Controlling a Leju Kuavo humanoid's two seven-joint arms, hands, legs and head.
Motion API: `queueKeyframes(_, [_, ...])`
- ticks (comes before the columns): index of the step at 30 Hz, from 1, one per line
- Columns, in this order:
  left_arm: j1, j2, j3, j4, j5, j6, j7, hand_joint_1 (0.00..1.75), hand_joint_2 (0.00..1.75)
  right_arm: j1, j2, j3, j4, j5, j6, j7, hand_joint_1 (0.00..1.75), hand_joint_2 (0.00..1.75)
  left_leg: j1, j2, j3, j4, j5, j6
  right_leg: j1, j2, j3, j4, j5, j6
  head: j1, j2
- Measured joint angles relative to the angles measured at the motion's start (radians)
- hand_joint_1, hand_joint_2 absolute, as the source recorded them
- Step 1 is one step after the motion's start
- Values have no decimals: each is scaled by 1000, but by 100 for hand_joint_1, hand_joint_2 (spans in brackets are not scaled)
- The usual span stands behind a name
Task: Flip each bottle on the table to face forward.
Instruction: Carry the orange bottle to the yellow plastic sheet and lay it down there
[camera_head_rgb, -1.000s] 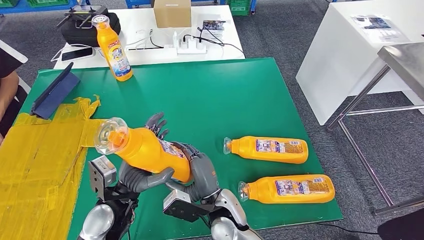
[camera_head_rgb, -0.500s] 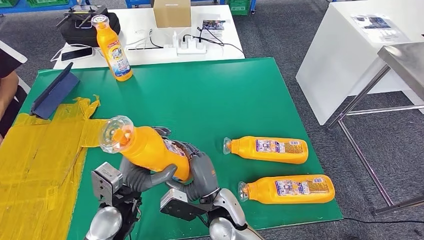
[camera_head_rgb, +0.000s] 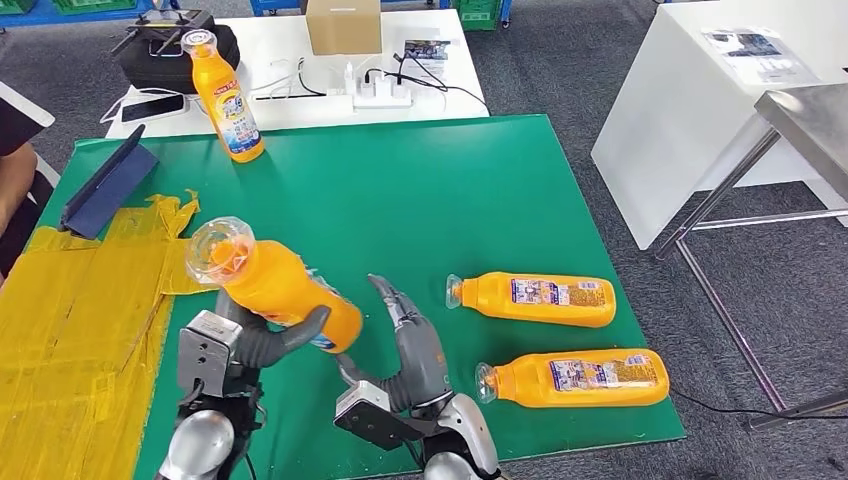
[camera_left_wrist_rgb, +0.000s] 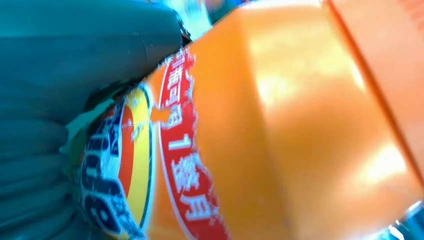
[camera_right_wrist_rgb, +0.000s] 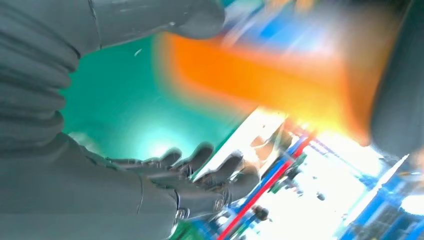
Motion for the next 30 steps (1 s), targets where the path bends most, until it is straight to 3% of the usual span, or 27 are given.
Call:
queueKeyframes(2, [-15,30,25,3,-194,67,72,175,175,21,-23,-23,-35,144,9,94,0,0,1,0,0,0,0,0,0,0,-3,0,0,0,0,0])
queueKeyframes(4, [-50,75,45,23,-525,116,200,175,175,42,-64,-46,-87,328,67,208,0,0,1,-1,0,0,0,0,0,0,-6,0,-1,0,0,0])
queueKeyframes(6, [-101,126,68,80,-892,117,329,175,175,63,-112,-71,-140,445,133,278,0,87,1,-1,0,0,0,0,0,0,-7,0,-1,1,0,0])
queueKeyframes(8, [-168,174,85,183,-1149,104,419,175,175,78,-162,-99,-183,492,175,305,0,175,1,-1,1,0,0,0,0,0,-7,0,0,1,0,0])
queueKeyframes(10, [-244,213,93,308,-1241,97,463,175,175,86,-205,-129,-209,502,189,314,0,175,1,-1,1,0,1,0,0,0,-7,0,1,0,0,0])
queueKeyframes(17, [-489,290,48,735,-1267,62,532,175,175,47,-323,-265,-226,492,228,326,0,175,0,0,-1,1,5,3,0,1,2,1,5,3,0,0])
queueKeyframes(25, [-561,301,15,901,-1267,62,538,175,175,39,-353,-303,-226,494,229,325,0,175,0,0,-2,0,4,2,0,0,1,1,4,2,0,0])
queueKeyframes(30, [-590,301,1,973,-1266,-23,521,175,175,13,-396,-318,-217,490,295,342,0,175,0,0,-2,0,4,2,0,0,1,0,4,3,0,0])
